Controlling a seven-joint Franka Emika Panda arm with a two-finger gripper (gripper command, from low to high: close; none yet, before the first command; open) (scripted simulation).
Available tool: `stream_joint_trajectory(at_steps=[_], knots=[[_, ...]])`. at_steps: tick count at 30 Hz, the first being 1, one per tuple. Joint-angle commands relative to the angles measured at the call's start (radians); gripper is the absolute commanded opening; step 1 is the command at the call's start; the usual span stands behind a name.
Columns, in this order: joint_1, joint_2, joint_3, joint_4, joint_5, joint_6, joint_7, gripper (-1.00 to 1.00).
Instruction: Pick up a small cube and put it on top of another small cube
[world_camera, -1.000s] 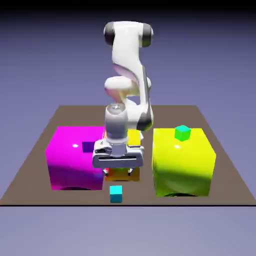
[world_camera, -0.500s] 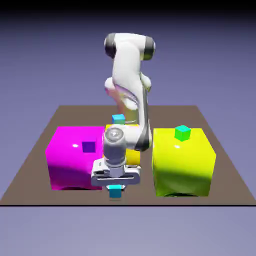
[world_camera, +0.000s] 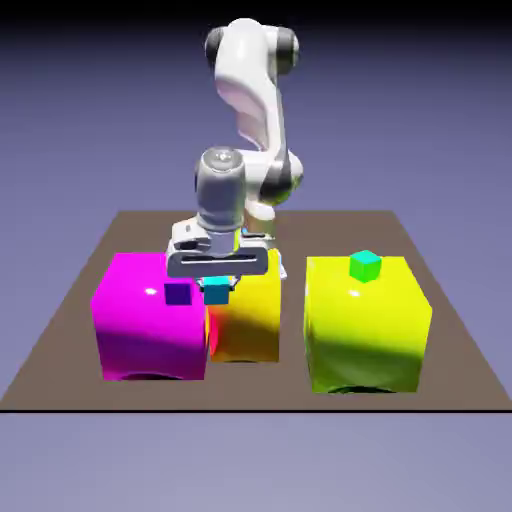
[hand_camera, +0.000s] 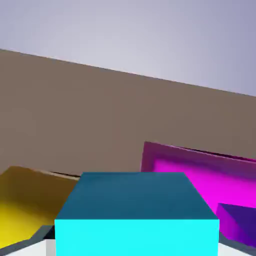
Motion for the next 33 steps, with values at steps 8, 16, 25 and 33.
stream_joint_trajectory(at_steps=[8,16,25,33], knots=[[-0.042,-0.29,0.02,-0.133,0.036,-0.161,0.15,-1.0],[-0.084,-0.58,0.04,-0.266,0.075,-0.322,0.297,-1.0],[-0.074,-0.707,0.027,-0.464,0.1,-0.222,0.329,-1.0],[-0.073,-0.72,0.029,-0.319,0.102,-0.379,0.33,1.0]])
